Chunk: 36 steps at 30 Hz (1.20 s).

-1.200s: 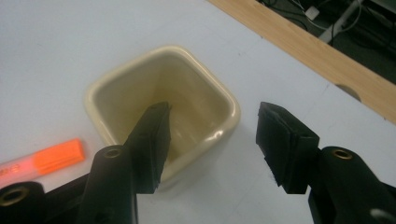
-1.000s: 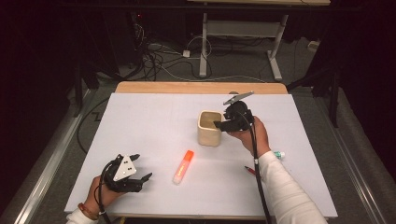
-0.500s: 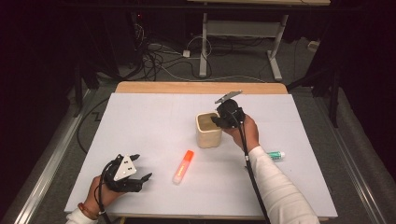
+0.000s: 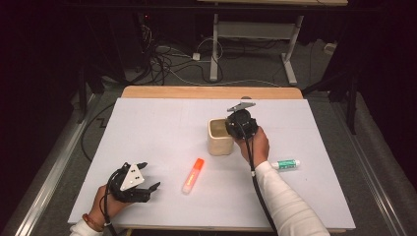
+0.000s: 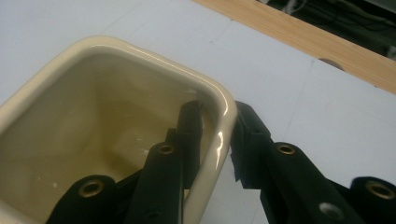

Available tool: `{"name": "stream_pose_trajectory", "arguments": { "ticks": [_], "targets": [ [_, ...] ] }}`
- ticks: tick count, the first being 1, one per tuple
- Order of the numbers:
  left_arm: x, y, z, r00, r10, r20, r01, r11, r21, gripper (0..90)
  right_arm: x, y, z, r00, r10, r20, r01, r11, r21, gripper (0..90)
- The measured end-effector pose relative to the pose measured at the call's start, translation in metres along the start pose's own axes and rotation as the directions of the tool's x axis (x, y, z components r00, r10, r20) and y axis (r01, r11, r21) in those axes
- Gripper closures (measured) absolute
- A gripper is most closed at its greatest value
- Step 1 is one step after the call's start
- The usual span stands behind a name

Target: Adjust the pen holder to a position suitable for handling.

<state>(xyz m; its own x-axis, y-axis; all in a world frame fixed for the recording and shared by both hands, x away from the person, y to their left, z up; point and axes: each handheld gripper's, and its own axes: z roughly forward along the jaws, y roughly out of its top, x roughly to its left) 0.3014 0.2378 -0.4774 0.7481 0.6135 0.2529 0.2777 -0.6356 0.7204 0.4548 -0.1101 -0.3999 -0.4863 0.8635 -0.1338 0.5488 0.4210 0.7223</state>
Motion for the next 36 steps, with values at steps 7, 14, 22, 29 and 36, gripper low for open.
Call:
{"name": "stream_pose_trajectory", "arguments": {
  "ticks": [7,14,22,29,36],
  "targets": [
    [0.000,0.000,-0.001,1.0000,-0.001,0.000,0.001,1.0000,-0.004,20.6,0.009,-0.005,-0.003,0.9961,0.029,0.083,-0.026,0.999,-0.035,72.6],
    [0.000,0.001,-0.001,1.0000,0.001,-0.002,-0.001,1.0000,-0.005,20.6,0.004,0.000,-0.017,0.9980,-0.014,0.061,0.018,0.997,-0.077,58.1],
    [-0.001,0.001,-0.002,1.0000,-0.001,0.000,0.001,0.9999,-0.011,20.7,-0.017,-0.004,-0.038,0.9994,-0.035,-0.006,0.034,0.990,-0.140,49.3],
    [-0.001,0.001,-0.002,1.0000,0.000,0.002,0.000,0.9998,-0.017,20.7,-0.031,-0.012,-0.059,0.9959,-0.085,-0.032,0.077,0.978,-0.195,45.7],
    [0.001,0.001,-0.003,1.0000,-0.008,0.000,0.008,0.9996,-0.025,20.7,-0.044,-0.029,-0.077,0.9851,-0.144,-0.095,0.118,0.964,-0.240,42.6]
  ]
}}
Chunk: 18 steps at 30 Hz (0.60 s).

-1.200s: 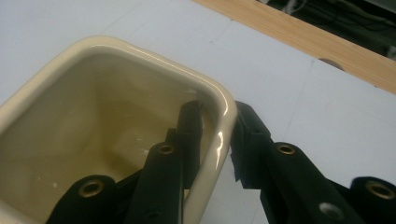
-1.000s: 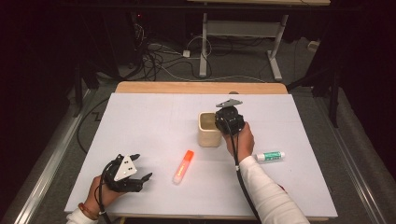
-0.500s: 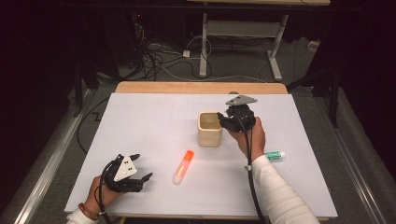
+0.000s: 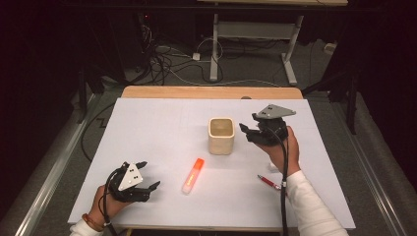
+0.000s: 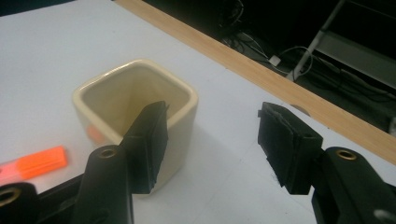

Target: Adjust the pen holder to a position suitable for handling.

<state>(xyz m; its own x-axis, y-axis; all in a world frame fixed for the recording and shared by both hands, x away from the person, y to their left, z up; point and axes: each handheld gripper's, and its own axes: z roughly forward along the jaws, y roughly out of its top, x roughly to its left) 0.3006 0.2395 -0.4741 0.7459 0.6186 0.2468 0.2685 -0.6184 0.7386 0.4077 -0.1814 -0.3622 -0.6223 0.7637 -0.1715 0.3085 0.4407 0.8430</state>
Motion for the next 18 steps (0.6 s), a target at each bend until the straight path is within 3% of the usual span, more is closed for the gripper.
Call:
{"name": "stream_pose_trajectory", "arguments": {
  "ticks": [8,18],
  "targets": [
    [0.002,-0.003,0.000,1.0000,-0.001,0.007,0.001,1.0000,0.001,20.7,-0.002,-0.022,-0.024,0.9996,-0.029,-0.003,0.029,0.999,-0.022,40.0],
    [0.004,-0.004,0.000,0.9995,-0.010,0.031,0.010,0.9999,-0.007,20.7,0.002,-0.054,-0.047,0.9992,-0.025,-0.032,0.023,0.997,-0.073,37.0]
  ]
}}
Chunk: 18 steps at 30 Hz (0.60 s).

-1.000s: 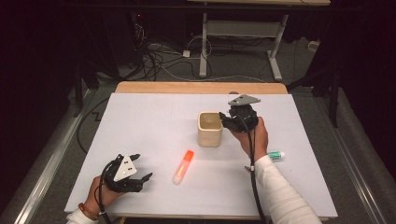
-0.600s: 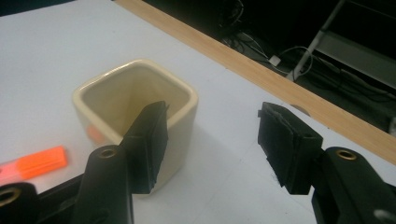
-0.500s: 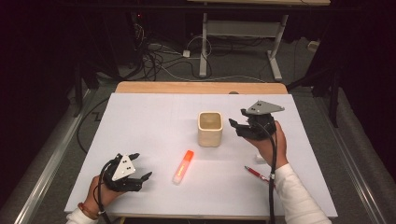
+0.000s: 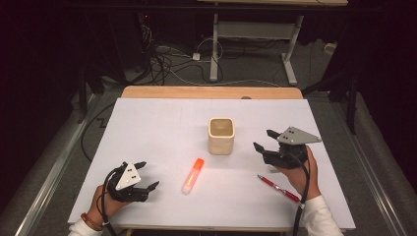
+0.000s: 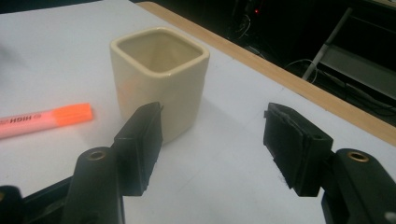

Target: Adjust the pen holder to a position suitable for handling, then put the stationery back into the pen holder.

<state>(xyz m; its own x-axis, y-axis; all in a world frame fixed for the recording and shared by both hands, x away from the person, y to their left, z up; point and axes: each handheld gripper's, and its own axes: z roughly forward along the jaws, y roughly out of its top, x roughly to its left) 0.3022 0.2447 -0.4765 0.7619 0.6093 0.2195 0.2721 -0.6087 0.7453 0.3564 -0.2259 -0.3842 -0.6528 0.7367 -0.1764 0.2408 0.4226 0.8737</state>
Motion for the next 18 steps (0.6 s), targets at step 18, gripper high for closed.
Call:
{"name": "stream_pose_trajectory", "arguments": {
  "ticks": [18],
  "targets": [
    [-0.002,0.002,-0.003,0.9995,0.032,-0.008,-0.032,0.9994,-0.008,20.7,0.004,-0.044,-0.043,0.9995,0.029,-0.012,-0.028,0.996,0.084,34.7]
  ]
}}
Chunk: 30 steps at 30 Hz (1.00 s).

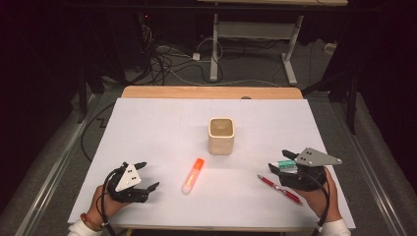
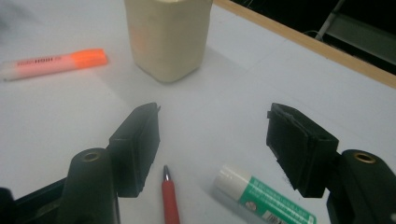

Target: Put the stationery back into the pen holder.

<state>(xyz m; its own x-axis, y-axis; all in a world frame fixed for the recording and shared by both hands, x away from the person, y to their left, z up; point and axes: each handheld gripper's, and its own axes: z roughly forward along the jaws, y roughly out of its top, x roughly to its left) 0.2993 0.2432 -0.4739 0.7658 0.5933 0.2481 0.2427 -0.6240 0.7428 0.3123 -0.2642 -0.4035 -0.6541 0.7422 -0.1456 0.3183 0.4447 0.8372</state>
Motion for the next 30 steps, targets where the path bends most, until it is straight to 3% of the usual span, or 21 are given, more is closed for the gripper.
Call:
{"name": "stream_pose_trajectory", "arguments": {
  "ticks": [16,24,27,28,29,30],
  "targets": [
    [-0.004,0.004,0.003,0.9998,0.019,0.002,-0.019,0.9997,0.015,20.7,0.001,-0.028,-0.008,0.9999,0.013,0.009,-0.013,0.997,0.071,34.3],
    [-0.005,0.004,0.003,0.9998,0.020,0.004,-0.020,0.9997,0.016,20.7,-0.004,-0.029,-0.005,0.9993,-0.037,-0.010,0.038,0.992,0.124,35.0],
    [-0.005,0.004,0.004,0.9998,0.019,0.007,-0.019,0.9996,0.018,20.7,-0.009,-0.027,0.000,0.9943,-0.100,-0.039,0.105,0.978,0.178,35.0],
    [-0.005,0.004,0.005,0.9998,0.018,0.008,-0.018,0.9996,0.020,20.7,-0.015,-0.023,0.005,0.9862,-0.150,-0.070,0.162,0.963,0.217,35.5],
    [-0.005,0.004,0.005,0.9998,0.017,0.009,-0.018,0.9996,0.021,20.7,-0.015,-0.023,0.005,0.9862,-0.150,-0.070,0.162,0.963,0.217,35.5],
    [-0.005,0.004,0.005,0.9998,0.017,0.009,-0.017,0.9996,0.022,20.6,-0.017,-0.020,0.008,0.9813,-0.173,-0.086,0.188,0.953,0.239,35.7]
  ]
}}
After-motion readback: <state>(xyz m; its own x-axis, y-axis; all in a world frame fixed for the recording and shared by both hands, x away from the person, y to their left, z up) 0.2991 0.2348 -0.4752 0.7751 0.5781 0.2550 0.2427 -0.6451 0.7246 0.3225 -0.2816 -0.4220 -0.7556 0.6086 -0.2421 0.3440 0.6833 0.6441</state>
